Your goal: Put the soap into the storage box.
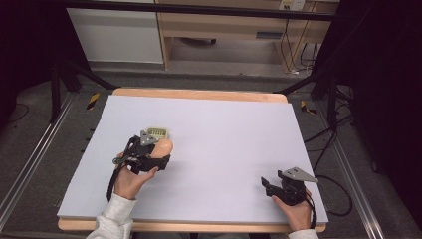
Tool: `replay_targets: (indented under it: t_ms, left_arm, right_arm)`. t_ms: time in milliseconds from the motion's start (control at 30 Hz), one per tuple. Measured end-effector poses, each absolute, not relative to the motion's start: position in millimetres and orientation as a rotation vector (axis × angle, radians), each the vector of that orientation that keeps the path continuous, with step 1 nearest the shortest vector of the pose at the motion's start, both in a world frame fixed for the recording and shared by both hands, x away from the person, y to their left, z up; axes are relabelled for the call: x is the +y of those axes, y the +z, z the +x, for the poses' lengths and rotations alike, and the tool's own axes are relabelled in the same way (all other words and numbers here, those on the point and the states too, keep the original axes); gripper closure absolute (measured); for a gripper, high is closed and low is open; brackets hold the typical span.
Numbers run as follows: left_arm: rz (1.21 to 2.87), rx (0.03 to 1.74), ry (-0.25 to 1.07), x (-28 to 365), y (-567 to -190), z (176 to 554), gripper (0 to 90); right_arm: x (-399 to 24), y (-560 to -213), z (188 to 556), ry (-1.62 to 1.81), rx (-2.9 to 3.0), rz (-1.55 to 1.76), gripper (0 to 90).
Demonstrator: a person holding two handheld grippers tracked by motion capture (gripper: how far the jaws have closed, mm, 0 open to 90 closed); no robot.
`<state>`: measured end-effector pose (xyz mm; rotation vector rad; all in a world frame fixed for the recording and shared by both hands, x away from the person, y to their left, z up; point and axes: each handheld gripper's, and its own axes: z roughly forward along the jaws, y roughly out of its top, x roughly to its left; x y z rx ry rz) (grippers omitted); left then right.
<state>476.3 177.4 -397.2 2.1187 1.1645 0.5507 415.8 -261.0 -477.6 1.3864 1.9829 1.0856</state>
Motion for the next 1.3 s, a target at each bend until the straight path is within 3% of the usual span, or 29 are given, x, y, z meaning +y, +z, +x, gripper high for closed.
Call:
replay_targets:
  t_ms: [1300]
  left_arm:
    - [2.081,1.292,0.615,189.4,-401.6,527.6,31.7]
  right_arm:
    - [-260.6,-478.3,416.7,1.087,1.977,1.381,29.5]
